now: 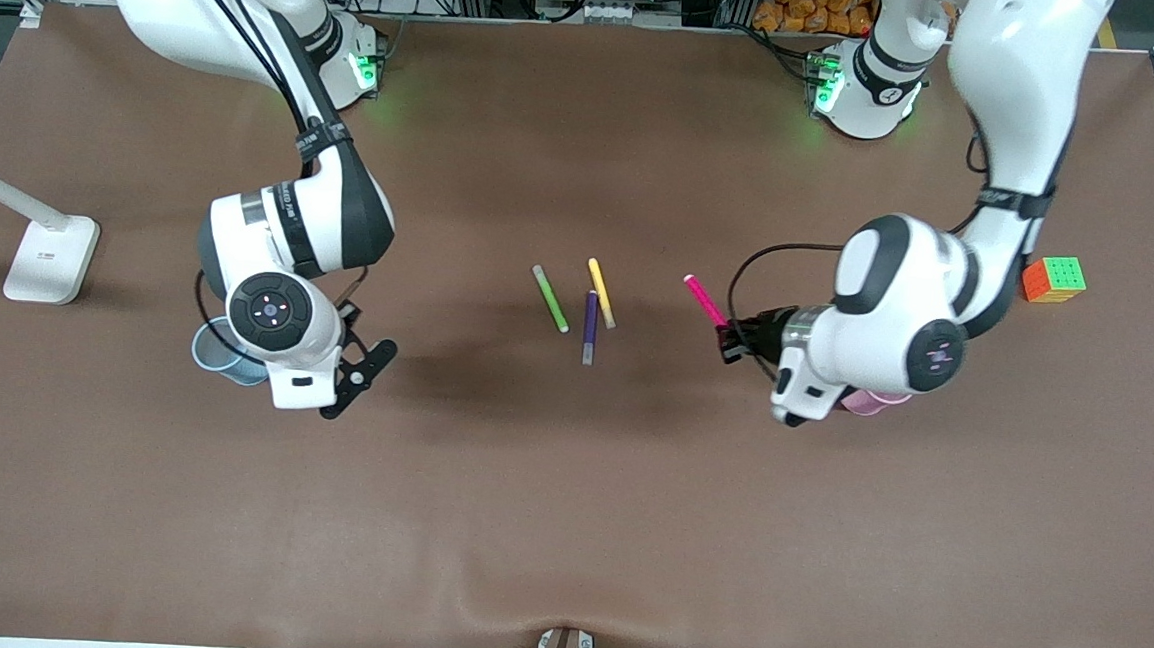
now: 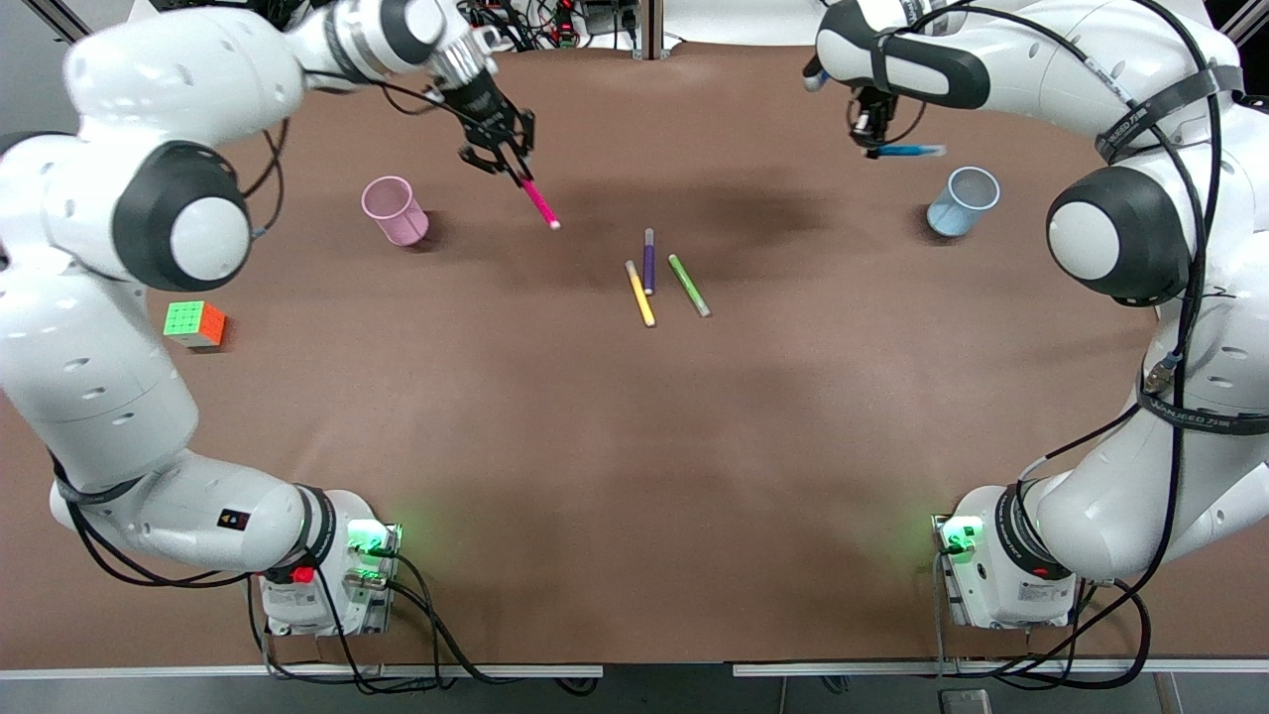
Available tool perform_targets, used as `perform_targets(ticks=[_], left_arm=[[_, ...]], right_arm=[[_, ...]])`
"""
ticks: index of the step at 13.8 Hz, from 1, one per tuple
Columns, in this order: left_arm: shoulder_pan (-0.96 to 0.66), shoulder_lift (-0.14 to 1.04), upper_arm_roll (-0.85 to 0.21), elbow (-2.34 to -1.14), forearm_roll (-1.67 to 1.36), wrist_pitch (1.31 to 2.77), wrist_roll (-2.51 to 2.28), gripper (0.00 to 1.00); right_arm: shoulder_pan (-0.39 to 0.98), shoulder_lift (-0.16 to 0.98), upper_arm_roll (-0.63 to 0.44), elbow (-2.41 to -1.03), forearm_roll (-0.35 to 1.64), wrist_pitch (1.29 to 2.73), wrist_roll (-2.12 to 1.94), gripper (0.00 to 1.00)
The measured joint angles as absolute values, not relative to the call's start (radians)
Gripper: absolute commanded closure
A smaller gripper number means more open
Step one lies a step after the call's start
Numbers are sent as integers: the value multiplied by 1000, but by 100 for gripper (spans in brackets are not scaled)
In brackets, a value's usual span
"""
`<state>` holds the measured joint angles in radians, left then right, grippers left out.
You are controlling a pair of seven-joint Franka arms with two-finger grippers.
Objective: Place pink and blue markers in matching cups
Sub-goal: 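Carry the pink marker to the pink cup while the right carries blue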
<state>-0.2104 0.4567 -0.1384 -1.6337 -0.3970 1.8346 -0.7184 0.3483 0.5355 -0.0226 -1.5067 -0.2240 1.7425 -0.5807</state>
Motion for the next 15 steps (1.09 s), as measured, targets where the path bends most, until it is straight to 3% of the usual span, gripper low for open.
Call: perform_targets(ticks=[8, 15], left_arm=[[-51, 259, -137, -1637, -260, 1689, -682, 100], [64, 228, -140, -1640, -141, 1686, -546, 100]], right_arm=[[228, 547, -23, -1558, -378, 1674, -631, 100], [104, 613, -23, -1594, -396, 1803, -708, 100]])
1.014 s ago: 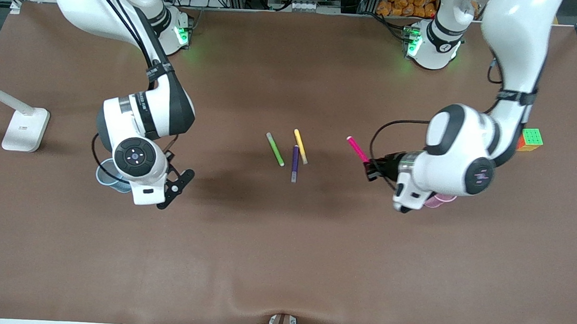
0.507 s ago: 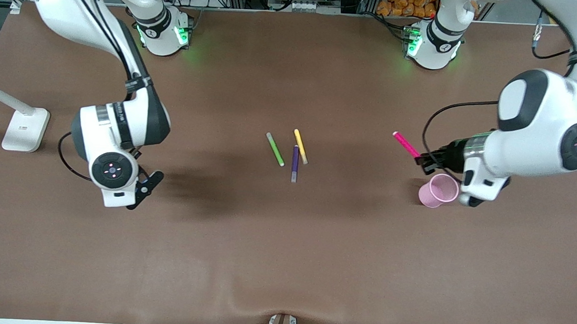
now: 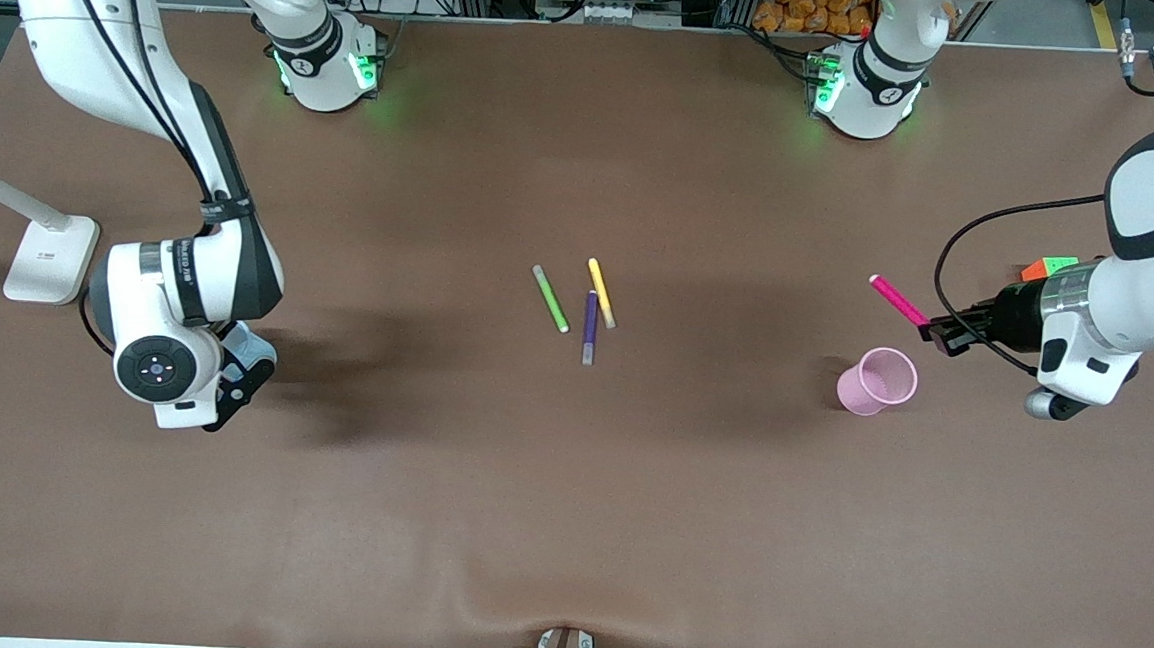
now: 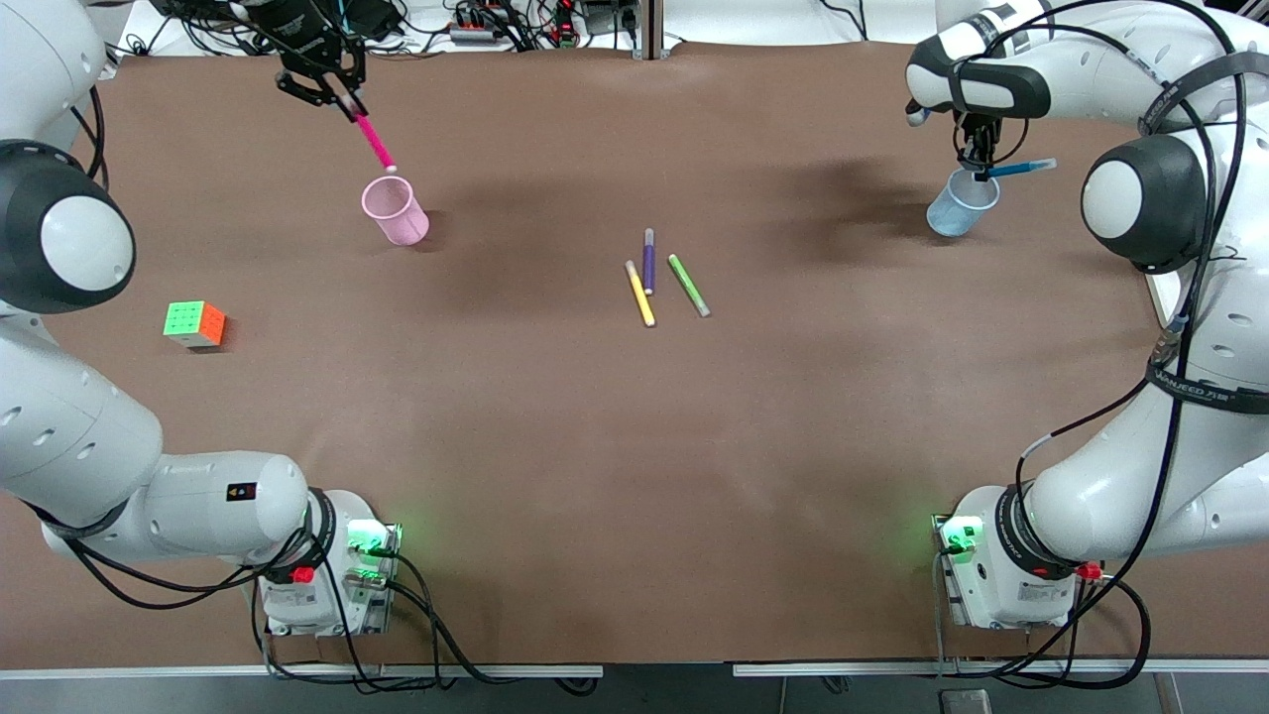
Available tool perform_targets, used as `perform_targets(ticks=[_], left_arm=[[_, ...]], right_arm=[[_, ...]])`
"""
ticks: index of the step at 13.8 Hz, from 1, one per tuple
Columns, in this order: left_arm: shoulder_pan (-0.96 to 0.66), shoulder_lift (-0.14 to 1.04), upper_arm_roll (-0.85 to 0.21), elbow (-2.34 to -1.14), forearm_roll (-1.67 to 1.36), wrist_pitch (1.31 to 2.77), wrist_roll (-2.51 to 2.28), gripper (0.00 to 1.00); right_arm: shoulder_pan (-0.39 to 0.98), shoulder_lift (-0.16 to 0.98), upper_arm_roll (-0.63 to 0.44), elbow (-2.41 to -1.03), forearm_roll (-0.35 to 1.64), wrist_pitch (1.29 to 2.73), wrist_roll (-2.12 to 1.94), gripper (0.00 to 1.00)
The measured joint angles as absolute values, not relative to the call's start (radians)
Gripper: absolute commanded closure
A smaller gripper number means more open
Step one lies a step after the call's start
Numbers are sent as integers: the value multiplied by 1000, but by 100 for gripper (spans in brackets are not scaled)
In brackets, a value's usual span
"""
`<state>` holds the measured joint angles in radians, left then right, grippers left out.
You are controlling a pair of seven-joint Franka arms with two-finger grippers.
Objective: Place pink and blue markers in matching cups
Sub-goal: 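Carry the pink marker to the pink cup while the right carries blue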
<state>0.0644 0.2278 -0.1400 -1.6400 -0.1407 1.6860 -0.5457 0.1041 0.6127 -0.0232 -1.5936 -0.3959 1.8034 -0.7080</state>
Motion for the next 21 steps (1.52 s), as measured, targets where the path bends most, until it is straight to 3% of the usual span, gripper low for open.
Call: perform_targets(ticks=[6, 8, 9, 16, 21], left_arm=[[69, 191, -148, -1641, -99, 1696, -555, 100], [88, 188, -145, -1642, -98, 1710, -555, 100], [101, 187, -144, -1643, -97, 1724, -555, 100], [115, 181, -156, -1711, -1, 1878, -552, 100], [115, 118, -156, -1870, 37, 2046, -551, 100]], right_arm=[[104, 622, -10, -1597, -396, 1810, -707, 100], [104, 622, -8, -1597, -396, 1810, -707, 73], [105, 622, -6, -1597, -396, 1810, -706, 70], [107, 623, -1, -1599, -393, 1810, -698, 66], [107, 621, 0, -1595, -390, 1798, -696, 61]])
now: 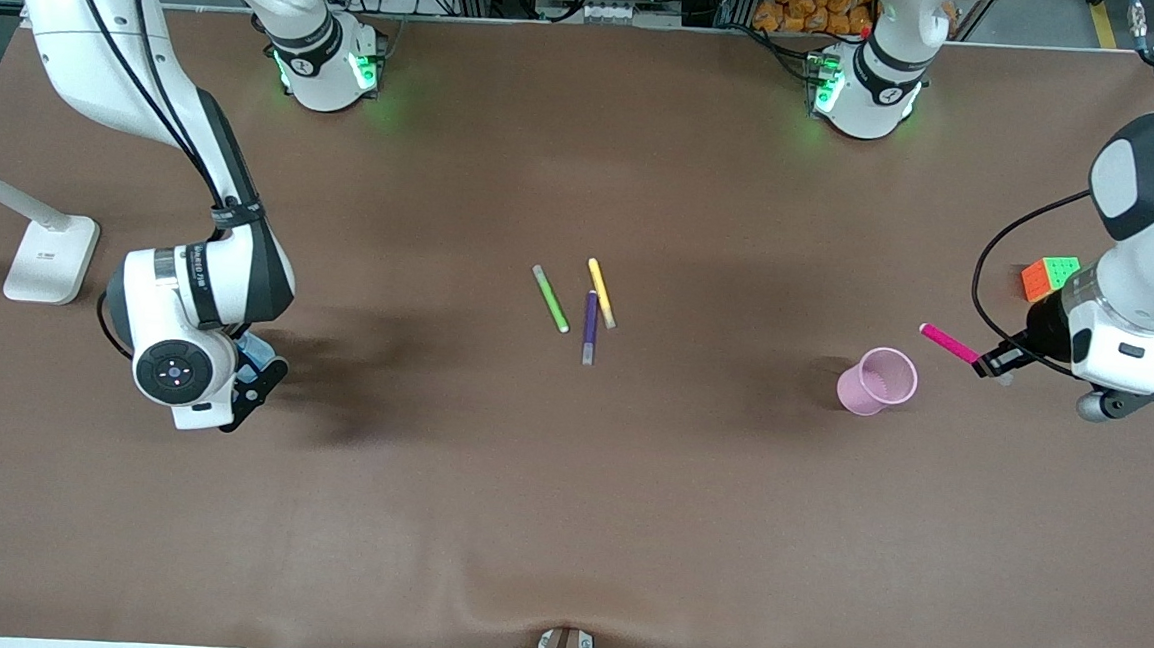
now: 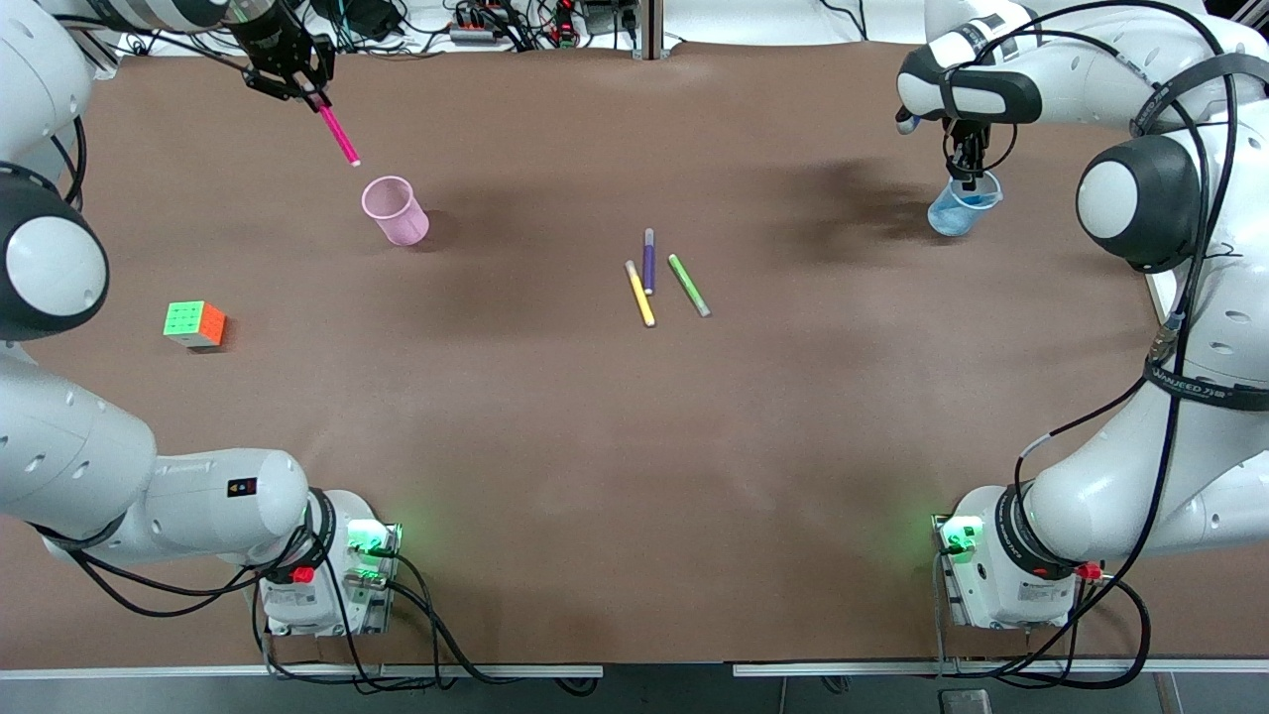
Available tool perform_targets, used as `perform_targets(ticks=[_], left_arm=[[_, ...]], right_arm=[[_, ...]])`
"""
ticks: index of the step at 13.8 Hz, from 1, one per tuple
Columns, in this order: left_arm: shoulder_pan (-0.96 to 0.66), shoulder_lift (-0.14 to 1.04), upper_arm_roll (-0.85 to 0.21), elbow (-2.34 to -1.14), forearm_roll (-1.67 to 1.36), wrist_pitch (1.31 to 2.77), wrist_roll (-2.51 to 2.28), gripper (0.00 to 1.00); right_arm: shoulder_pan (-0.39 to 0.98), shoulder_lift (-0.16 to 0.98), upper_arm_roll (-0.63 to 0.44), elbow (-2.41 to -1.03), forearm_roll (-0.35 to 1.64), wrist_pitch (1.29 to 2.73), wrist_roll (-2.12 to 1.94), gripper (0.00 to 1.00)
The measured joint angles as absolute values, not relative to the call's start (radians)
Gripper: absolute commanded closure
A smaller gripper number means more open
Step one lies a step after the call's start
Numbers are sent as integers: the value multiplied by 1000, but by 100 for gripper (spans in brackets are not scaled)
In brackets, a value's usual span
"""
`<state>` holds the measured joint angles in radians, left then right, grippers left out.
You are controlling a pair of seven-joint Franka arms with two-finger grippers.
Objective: Place pink and blue markers in matching cups
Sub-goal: 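Carry the pink marker to the pink cup while the right carries blue, then drop the markers into the cups by opening both grippers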
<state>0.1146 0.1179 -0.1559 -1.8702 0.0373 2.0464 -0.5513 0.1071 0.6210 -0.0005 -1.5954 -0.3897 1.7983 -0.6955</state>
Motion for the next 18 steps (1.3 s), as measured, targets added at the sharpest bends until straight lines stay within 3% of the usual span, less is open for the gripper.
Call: perform_targets(ticks=[9, 10, 11, 18], left_arm=[[113, 44, -182, -2099, 119, 2309, -550, 100], [113, 44, -184, -2114, 147, 2326, -550, 100], [113, 44, -185, -2123, 173, 2337, -550, 100], [113, 43, -186, -2203, 194, 2484, -550, 100]], right_arm=[[108, 519, 1, -1553, -353, 1732, -694, 55], [108, 503, 0, -1552, -336, 1722, -694, 39], [107, 485, 0, -1552, -321, 1707, -694, 0], [107, 397, -3, -1531, -254, 1664, -692, 0]])
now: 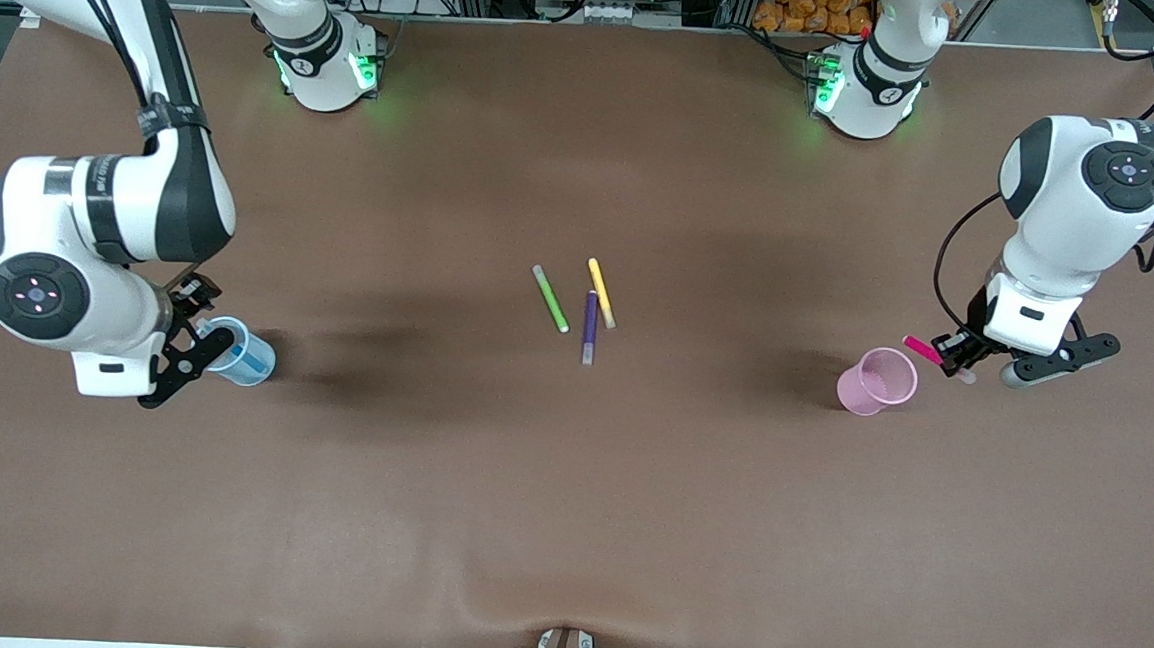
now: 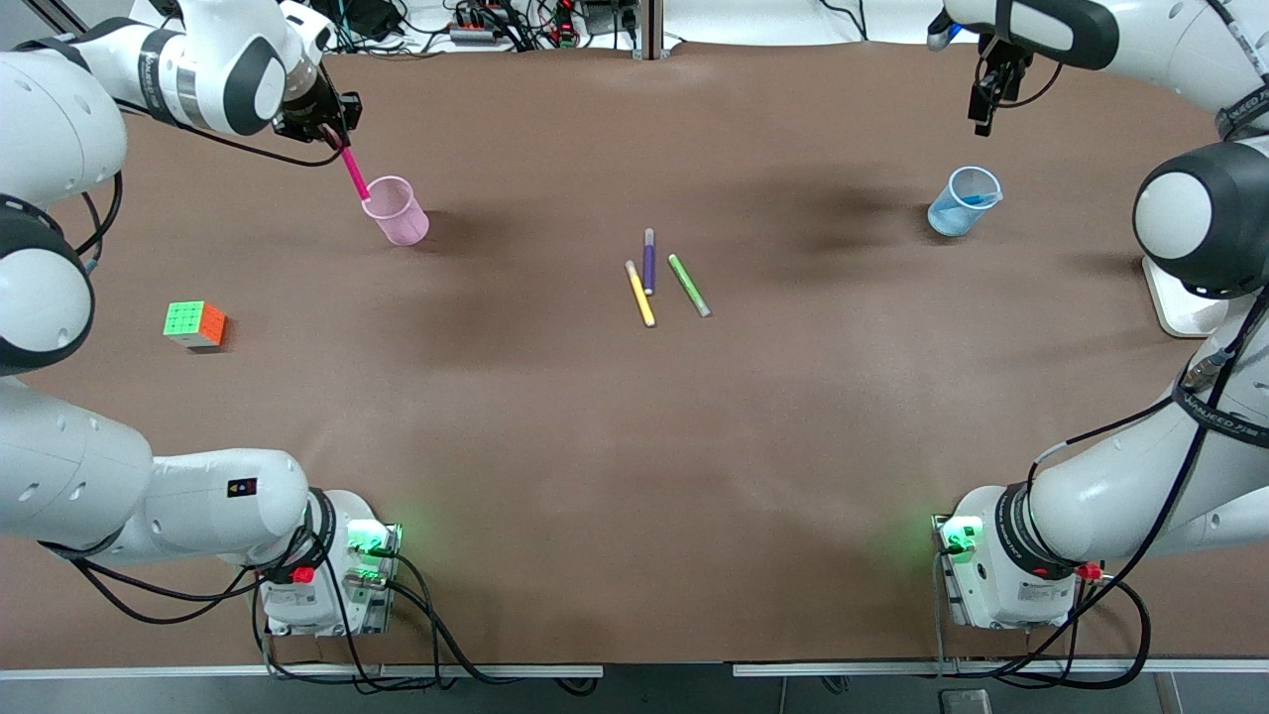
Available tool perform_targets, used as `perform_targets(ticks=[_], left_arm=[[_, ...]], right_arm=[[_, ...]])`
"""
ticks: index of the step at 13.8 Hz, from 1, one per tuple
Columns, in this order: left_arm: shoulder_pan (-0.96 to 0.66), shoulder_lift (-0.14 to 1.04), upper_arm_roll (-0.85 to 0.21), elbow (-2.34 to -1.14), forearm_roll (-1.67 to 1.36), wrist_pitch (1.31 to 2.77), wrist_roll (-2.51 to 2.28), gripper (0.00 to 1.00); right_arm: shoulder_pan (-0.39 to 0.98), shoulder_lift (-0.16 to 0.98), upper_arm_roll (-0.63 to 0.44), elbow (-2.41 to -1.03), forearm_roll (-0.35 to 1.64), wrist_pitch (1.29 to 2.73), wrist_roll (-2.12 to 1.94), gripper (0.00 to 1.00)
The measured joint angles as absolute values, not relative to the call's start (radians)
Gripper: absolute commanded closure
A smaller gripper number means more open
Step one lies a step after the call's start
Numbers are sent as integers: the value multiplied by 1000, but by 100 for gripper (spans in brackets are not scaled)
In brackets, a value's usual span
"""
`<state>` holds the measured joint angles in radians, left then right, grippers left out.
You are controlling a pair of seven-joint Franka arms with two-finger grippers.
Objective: Place pink and blue markers in matching cups
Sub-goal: 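Drop the markers into the cups by opening both grippers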
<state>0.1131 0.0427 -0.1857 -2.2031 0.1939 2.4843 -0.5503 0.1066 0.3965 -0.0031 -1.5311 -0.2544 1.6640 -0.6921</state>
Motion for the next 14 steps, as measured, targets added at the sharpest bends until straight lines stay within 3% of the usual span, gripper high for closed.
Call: perform_targets(ticks=[5, 13, 14], left_arm=[[113, 53, -187, -2243, 194, 2595, -550, 100], [114, 146, -186, -2307, 194, 2781, -554, 100], [115, 156, -186, -2310, 194, 2789, -554, 64]], right_arm=[[103, 391, -13, -1397, -254, 1604, -642, 0], [82, 383, -71, -1312, -181, 1575, -456, 0], [67, 378, -73, -1307, -155, 1574, -454, 0]])
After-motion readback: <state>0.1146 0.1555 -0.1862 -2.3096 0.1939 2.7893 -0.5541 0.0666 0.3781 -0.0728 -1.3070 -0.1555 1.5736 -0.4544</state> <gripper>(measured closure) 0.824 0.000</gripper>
